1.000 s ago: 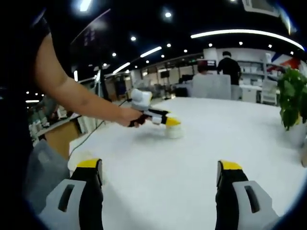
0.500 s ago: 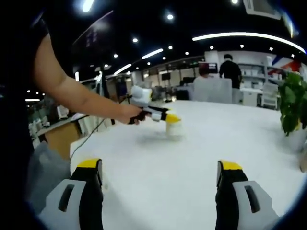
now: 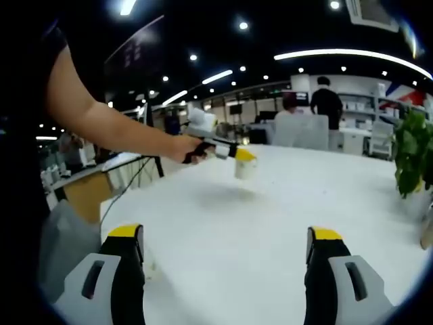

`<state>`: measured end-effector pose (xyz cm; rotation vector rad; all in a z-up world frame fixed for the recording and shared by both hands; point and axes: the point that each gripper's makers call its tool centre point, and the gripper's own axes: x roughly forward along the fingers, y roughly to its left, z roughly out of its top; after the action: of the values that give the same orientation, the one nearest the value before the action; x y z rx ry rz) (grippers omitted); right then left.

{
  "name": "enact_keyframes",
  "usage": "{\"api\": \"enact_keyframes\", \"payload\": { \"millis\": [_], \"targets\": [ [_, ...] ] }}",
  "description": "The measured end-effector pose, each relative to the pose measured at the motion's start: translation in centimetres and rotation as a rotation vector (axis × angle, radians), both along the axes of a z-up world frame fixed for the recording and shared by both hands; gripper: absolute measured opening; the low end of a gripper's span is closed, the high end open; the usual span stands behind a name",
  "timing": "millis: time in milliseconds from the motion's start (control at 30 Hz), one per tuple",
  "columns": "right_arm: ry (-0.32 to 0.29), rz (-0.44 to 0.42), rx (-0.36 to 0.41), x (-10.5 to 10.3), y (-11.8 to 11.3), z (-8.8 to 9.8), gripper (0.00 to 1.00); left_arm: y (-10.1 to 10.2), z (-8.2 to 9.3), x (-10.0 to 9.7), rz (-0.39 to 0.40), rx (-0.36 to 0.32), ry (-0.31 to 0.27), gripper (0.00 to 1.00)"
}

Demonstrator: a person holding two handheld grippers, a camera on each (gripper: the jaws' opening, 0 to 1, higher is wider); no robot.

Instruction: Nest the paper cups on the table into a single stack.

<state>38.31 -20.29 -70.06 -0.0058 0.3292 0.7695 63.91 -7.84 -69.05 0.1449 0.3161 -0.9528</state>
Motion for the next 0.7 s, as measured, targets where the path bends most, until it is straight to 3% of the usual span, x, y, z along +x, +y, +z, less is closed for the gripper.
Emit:
{"api": "enact_keyframes", "payload": {
  "millis": [333, 500, 700],
  "targets": [
    [-0.029, -0.008, -0.031, 0.4, -0.3, 0.7, 1.00, -0.3, 4.7, 0.9, -0.027, -0.021, 0.006, 0.39],
    [-0.039, -0.003, -0.067, 0.2, -0.3, 0.5, 1.00, -0.1, 6.0, 1.1, -0.034, -0.022, -0.013, 0.39],
    [-0.040, -0.008, -0.057, 0.2, -0.3, 1.1, 1.00, 0.1, 7.3, 0.7, -0.043, -0.021, -0.035, 0.39]
  ]
}}
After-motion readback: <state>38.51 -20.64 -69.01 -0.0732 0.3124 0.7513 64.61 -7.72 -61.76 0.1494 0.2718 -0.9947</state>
